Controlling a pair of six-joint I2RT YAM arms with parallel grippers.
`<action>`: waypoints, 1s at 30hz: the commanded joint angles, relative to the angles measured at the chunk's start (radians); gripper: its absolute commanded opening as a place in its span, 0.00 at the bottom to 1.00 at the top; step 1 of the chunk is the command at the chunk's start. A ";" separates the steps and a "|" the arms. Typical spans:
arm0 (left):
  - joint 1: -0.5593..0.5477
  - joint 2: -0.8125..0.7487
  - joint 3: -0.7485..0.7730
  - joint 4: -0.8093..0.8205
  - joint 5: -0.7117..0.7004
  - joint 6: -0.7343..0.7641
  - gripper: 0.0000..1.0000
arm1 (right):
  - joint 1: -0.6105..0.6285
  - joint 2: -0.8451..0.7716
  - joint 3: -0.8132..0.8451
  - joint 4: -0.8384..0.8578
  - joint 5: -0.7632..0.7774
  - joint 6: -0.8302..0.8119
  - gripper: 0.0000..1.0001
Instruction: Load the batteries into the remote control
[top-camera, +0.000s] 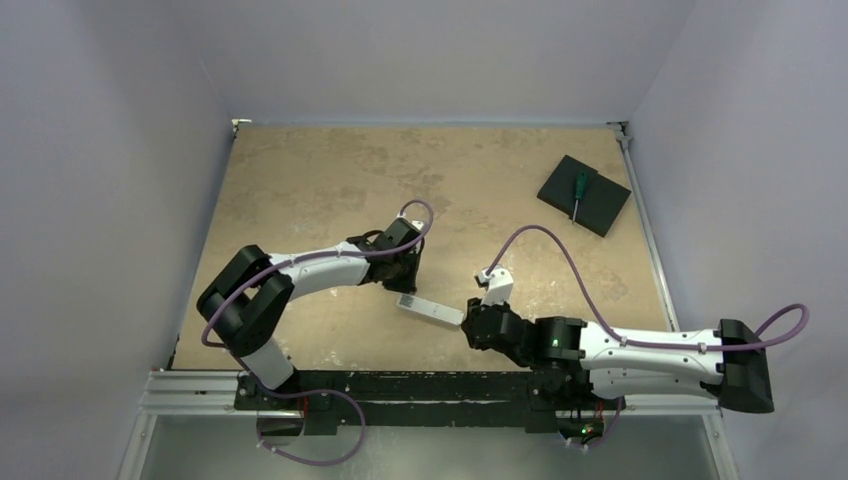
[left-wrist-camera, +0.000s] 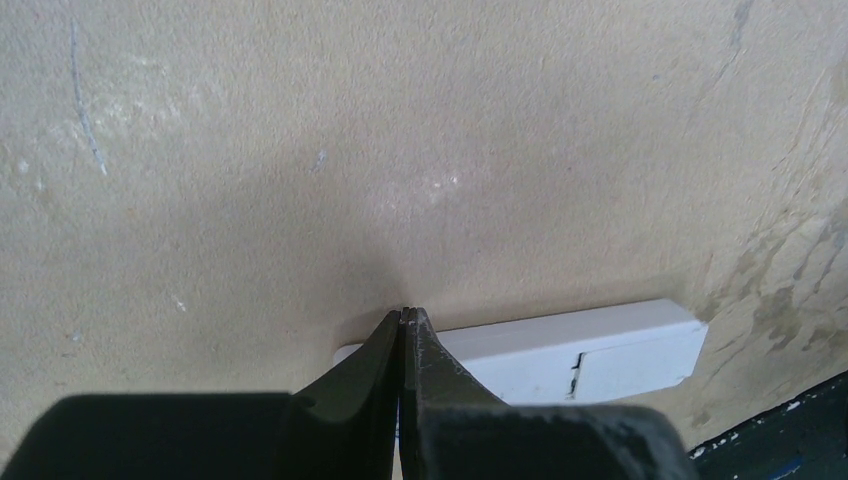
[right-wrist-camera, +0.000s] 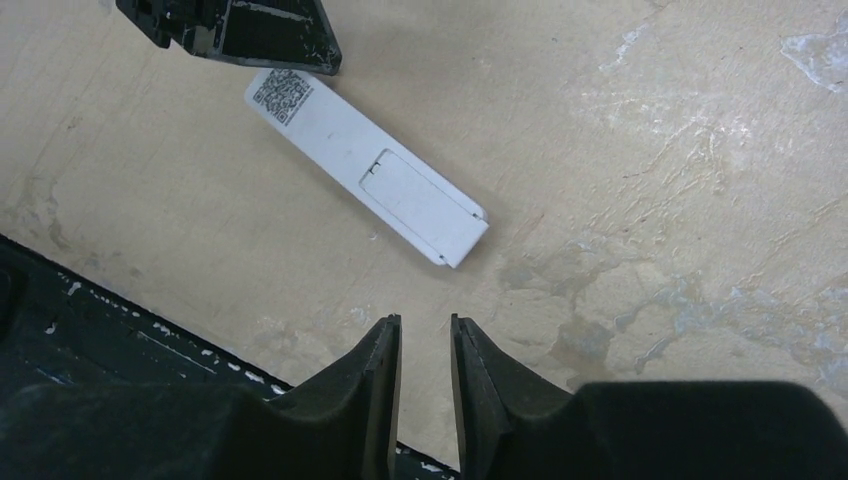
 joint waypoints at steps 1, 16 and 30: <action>-0.002 -0.050 -0.034 0.012 -0.011 -0.013 0.00 | -0.007 0.007 0.053 -0.021 0.041 0.025 0.32; -0.002 -0.146 -0.094 -0.023 -0.026 -0.039 0.00 | -0.078 0.046 0.104 -0.022 -0.020 -0.048 0.36; -0.001 -0.274 -0.118 -0.085 -0.105 -0.081 0.35 | -0.194 0.123 0.114 0.053 -0.147 -0.128 0.51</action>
